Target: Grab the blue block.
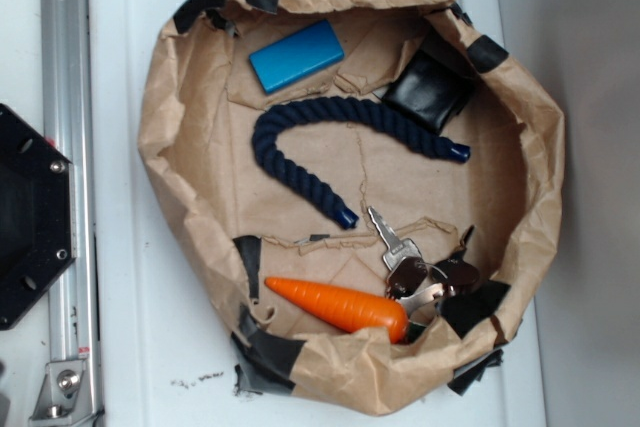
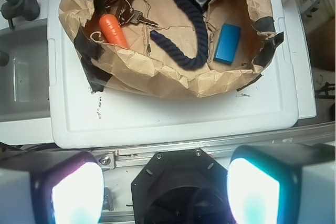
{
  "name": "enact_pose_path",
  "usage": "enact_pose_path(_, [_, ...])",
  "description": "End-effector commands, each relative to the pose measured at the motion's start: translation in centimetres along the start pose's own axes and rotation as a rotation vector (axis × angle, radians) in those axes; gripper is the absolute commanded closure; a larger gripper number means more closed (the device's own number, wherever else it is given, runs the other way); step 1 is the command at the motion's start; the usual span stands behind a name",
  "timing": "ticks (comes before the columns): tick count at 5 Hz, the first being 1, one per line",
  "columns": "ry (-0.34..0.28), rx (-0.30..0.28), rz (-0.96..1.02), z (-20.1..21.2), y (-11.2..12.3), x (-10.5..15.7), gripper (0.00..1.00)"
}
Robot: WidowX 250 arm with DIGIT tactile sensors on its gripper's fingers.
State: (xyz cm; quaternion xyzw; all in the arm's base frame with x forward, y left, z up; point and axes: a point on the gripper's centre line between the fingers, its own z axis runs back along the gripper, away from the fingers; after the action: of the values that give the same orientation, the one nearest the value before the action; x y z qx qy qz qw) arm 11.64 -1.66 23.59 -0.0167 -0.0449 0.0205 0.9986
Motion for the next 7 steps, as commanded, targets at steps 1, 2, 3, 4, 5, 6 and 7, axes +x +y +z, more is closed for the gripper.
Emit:
enact_pose_path(1, [0.0, 0.0, 0.0, 0.0, 0.0, 0.0, 0.0])
enact_pose_path(2, [-0.027, 0.005, 0.134, -2.5, 0.7, 3.8, 0.0])
enact_pose_path(3, [-0.068, 0.065, 0.251, -5.7, 2.5, 6.9, 0.0])
enact_pose_path(4, [-0.07, 0.06, 0.462, -9.5, 5.3, 9.2, 0.0])
enact_pose_path(5, [-0.026, 0.082, 0.528, -12.2, 7.0, 10.5, 0.0])
enact_pose_path(6, [-0.026, 0.082, 0.528, -12.2, 7.0, 10.5, 0.0])
enact_pose_path(7, [-0.026, 0.082, 0.528, -12.2, 7.0, 10.5, 0.0])
